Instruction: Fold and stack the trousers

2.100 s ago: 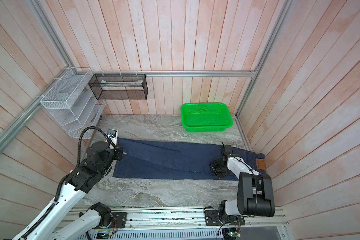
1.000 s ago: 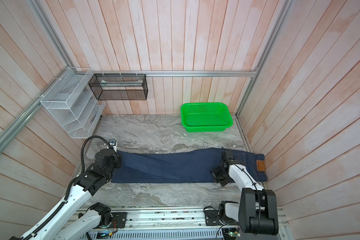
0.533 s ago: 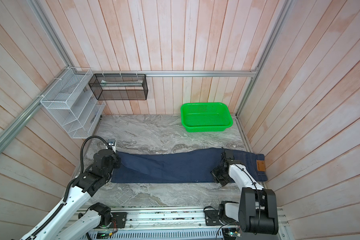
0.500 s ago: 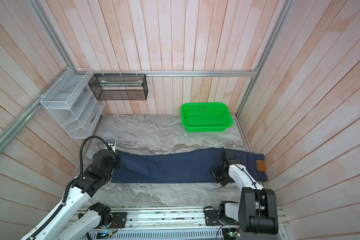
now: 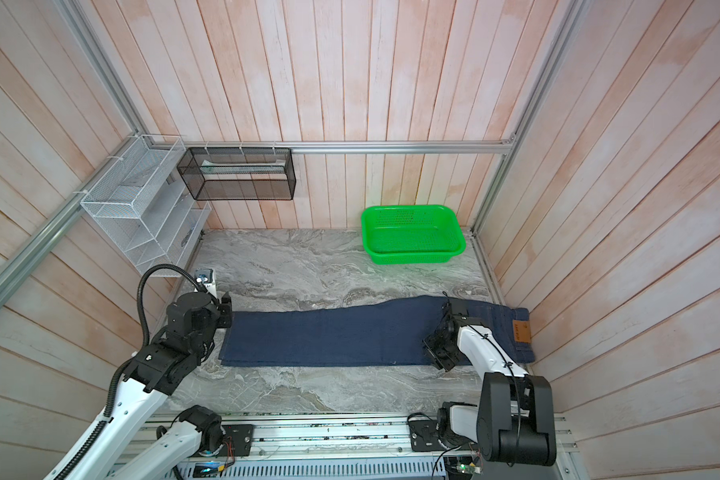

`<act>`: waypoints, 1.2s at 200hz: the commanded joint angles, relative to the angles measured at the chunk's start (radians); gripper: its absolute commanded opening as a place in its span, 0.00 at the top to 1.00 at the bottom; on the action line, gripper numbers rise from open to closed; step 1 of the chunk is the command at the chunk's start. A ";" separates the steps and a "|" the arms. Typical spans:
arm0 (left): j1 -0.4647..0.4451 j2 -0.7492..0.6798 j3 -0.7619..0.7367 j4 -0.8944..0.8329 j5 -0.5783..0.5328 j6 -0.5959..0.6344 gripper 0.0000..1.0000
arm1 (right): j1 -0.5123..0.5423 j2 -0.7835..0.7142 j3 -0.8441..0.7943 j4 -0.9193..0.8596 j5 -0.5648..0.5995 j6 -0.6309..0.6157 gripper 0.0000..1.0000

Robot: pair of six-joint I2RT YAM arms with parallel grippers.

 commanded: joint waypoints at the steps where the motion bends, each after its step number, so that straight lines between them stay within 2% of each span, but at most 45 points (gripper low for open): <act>1: 0.004 0.102 0.044 -0.036 0.074 -0.128 0.44 | 0.031 -0.018 0.099 -0.079 0.038 -0.042 0.63; 18: 0.004 0.217 0.081 -0.063 0.177 -0.245 0.44 | 0.044 -0.043 0.158 -0.115 0.050 -0.044 0.56; 33: 0.004 0.306 0.095 -0.076 0.257 -0.325 0.47 | 0.052 -0.055 0.203 -0.135 0.061 -0.050 0.54; 53: 0.004 0.362 0.045 -0.034 0.332 -0.411 0.49 | 0.057 -0.056 0.244 -0.144 0.070 -0.066 0.51; 56: 0.004 0.367 0.034 -0.028 0.338 -0.424 0.49 | 0.057 -0.053 0.248 -0.143 0.069 -0.068 0.47; 61: 0.004 0.376 0.017 -0.019 0.340 -0.442 0.49 | 0.057 -0.050 0.252 -0.143 0.066 -0.072 0.31; 69: 0.004 0.388 -0.008 -0.009 0.340 -0.470 0.49 | 0.056 -0.042 0.254 -0.142 0.057 -0.079 0.27; 115: 0.041 0.479 -0.105 0.048 0.352 -0.538 0.49 | 0.033 0.020 0.243 -0.068 0.125 -0.131 0.26; 197: 0.200 0.614 -0.204 0.173 0.418 -0.507 0.51 | -0.053 0.105 0.306 0.064 0.142 -0.128 0.28; 205: 0.224 0.626 -0.214 0.170 0.411 -0.511 0.50 | -0.058 0.112 0.309 0.068 0.142 -0.128 0.28; 220: 0.300 0.639 -0.233 0.195 0.484 -0.505 0.51 | -0.070 0.118 0.309 0.076 0.142 -0.126 0.28; 240: 0.366 0.638 -0.212 0.181 0.503 -0.500 0.51 | -0.089 0.123 0.306 0.087 0.145 -0.128 0.28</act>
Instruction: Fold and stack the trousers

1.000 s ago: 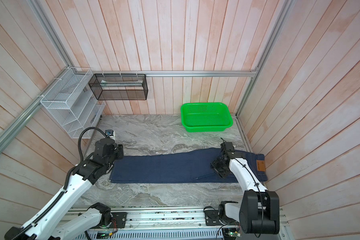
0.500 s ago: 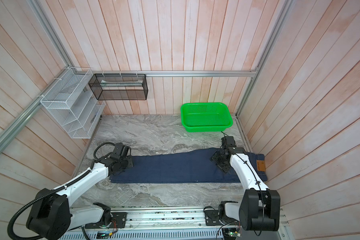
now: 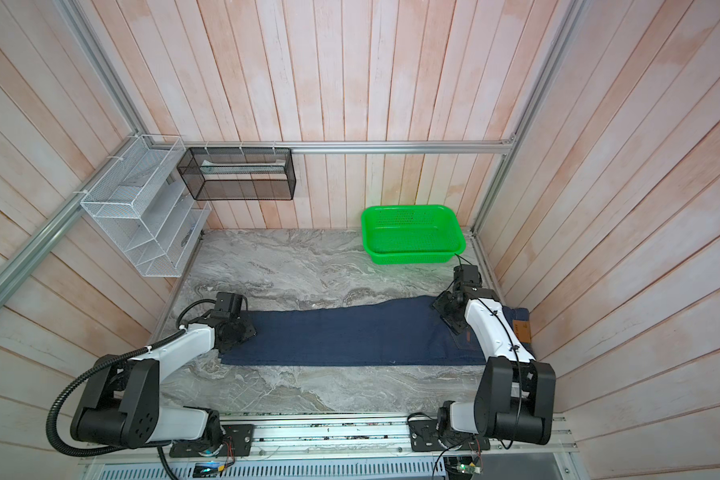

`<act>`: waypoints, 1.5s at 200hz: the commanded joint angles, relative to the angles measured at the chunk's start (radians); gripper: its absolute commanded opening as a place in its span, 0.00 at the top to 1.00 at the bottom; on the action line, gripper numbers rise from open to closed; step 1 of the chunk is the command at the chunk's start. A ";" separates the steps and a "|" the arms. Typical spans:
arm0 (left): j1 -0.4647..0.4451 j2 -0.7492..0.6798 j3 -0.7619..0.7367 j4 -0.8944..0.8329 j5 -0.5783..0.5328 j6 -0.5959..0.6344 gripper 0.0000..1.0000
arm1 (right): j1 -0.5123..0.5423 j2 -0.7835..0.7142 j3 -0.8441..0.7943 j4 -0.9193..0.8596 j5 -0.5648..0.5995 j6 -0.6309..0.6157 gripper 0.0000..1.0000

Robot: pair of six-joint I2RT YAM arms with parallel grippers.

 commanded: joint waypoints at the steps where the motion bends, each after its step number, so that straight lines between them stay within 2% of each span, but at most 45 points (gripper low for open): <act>1: 0.074 0.026 -0.016 -0.012 0.047 0.012 0.51 | -0.025 0.013 0.013 0.015 0.022 -0.005 0.28; 20: 0.131 0.063 0.055 -0.067 0.047 0.049 0.50 | -0.056 0.017 -0.004 0.032 0.006 -0.006 0.28; 41: 0.171 0.106 0.127 -0.129 -0.037 0.112 0.47 | -0.088 0.018 -0.027 0.055 -0.005 -0.012 0.28; 54: 0.192 0.116 0.144 -0.136 -0.018 0.138 0.47 | -0.101 0.018 -0.043 0.070 -0.013 -0.017 0.28; 77: 0.192 0.057 0.135 -0.140 0.022 0.142 0.48 | -0.122 0.023 -0.058 0.081 -0.019 -0.030 0.28; 97: 0.196 0.001 0.137 -0.162 -0.007 0.163 0.48 | -0.139 0.023 -0.062 0.084 -0.024 -0.047 0.28; 106: 0.194 -0.018 0.150 -0.176 0.027 0.172 0.48 | -0.144 0.022 -0.063 0.087 -0.026 -0.054 0.28; 124: 0.110 -0.079 0.149 -0.137 0.148 0.143 0.48 | -0.154 0.018 -0.065 0.091 -0.027 -0.060 0.28; 140: -0.006 -0.079 0.163 -0.132 0.170 0.084 0.48 | -0.159 0.018 -0.066 0.096 -0.033 -0.058 0.28; 161: -0.095 -0.037 0.156 -0.123 0.162 0.011 0.50 | -0.159 0.023 -0.066 0.100 -0.041 -0.056 0.28; 210: -0.129 0.035 0.073 -0.084 0.094 -0.046 0.51 | -0.160 0.029 -0.071 0.106 -0.048 -0.057 0.28; 233: -0.094 0.066 0.066 -0.099 0.062 -0.021 0.49 | -0.164 0.034 -0.075 0.108 -0.048 -0.057 0.29; 300: 0.157 0.156 0.120 -0.126 0.021 0.155 0.44 | -0.213 0.036 -0.102 0.119 -0.067 -0.048 0.28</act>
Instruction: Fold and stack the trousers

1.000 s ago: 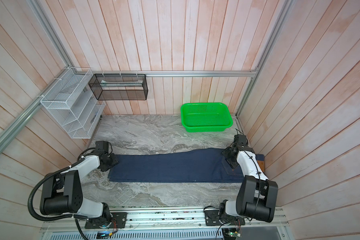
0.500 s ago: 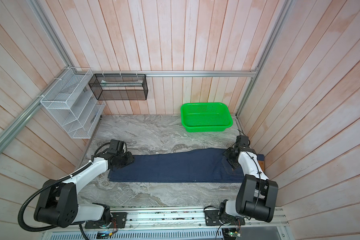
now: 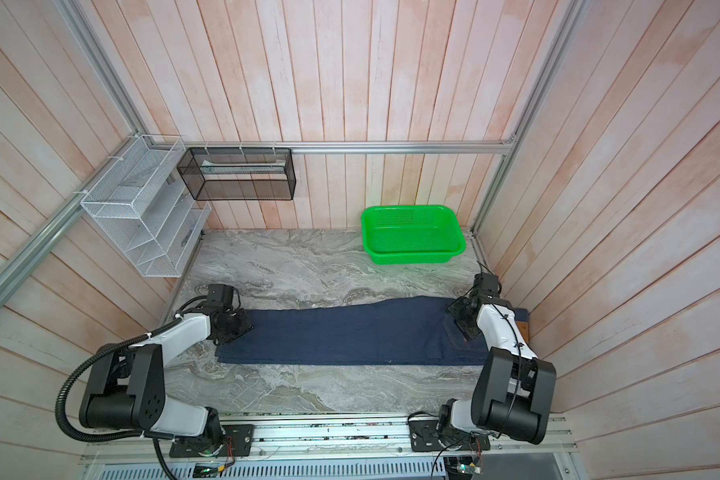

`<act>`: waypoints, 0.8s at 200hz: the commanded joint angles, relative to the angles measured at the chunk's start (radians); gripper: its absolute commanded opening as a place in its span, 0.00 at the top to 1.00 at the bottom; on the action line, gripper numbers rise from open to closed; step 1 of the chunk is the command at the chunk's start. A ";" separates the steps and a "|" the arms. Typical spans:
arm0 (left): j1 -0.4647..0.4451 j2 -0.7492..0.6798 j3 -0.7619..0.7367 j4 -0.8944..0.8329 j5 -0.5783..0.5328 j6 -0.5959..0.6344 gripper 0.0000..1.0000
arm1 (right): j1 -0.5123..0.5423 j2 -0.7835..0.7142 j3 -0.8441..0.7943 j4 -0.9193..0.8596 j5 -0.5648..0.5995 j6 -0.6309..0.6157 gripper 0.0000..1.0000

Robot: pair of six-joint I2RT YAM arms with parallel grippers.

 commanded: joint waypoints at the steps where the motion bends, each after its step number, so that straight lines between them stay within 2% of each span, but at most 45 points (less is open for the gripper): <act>1: 0.065 0.066 0.013 -0.052 -0.073 0.092 0.44 | -0.032 0.015 -0.021 0.010 -0.020 0.000 0.28; 14: 0.087 0.097 0.036 -0.064 -0.102 0.116 0.44 | -0.051 0.019 -0.027 0.015 -0.029 -0.002 0.28; 65: 0.147 0.129 0.076 -0.049 -0.072 0.157 0.44 | -0.081 0.047 -0.042 0.016 -0.011 -0.031 0.28; 125: 0.298 0.148 0.108 -0.033 -0.036 0.174 0.44 | -0.091 0.117 -0.093 0.055 -0.064 -0.019 0.29; 160: 0.309 0.123 0.111 -0.031 -0.020 0.180 0.44 | -0.090 0.179 -0.111 0.061 -0.060 -0.020 0.29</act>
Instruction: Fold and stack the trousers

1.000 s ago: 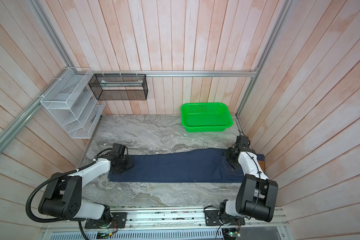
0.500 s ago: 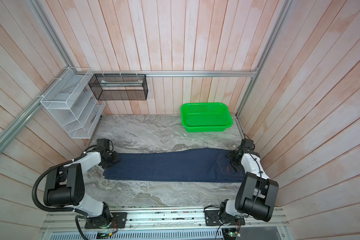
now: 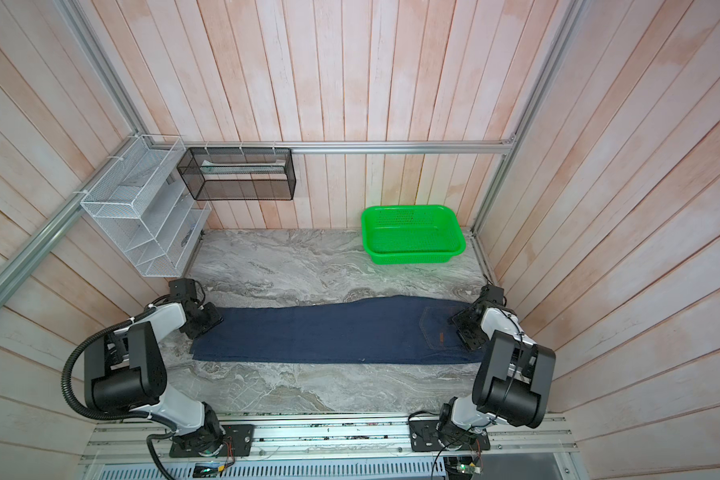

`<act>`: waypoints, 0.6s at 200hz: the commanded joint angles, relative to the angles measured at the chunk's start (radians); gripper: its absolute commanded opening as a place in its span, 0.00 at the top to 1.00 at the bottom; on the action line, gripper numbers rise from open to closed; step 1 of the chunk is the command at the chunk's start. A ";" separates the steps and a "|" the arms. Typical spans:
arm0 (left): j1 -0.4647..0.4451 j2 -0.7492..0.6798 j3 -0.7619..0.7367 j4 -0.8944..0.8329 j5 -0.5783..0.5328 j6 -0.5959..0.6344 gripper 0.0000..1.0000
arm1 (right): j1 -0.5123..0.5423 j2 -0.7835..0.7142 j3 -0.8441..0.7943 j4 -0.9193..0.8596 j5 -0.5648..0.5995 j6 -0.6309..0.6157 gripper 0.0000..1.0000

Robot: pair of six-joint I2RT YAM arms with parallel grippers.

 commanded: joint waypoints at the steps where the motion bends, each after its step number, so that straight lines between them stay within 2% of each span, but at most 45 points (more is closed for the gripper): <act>1: 0.017 0.012 0.000 -0.027 -0.023 0.022 0.44 | 0.000 0.077 -0.041 0.016 0.008 0.000 0.29; 28: 0.010 -0.073 0.009 -0.054 0.025 0.017 0.42 | 0.019 0.088 -0.055 0.012 -0.007 0.011 0.30; 68: 0.000 -0.254 0.090 -0.214 -0.008 0.043 0.31 | 0.073 -0.011 0.030 -0.039 0.034 0.047 0.30; 105: 0.027 -0.248 0.098 -0.287 0.007 0.097 0.15 | 0.158 -0.034 0.108 -0.061 0.041 0.061 0.30; 120: 0.032 -0.224 0.096 -0.302 0.013 0.111 0.12 | 0.175 -0.018 0.097 -0.041 0.019 0.058 0.30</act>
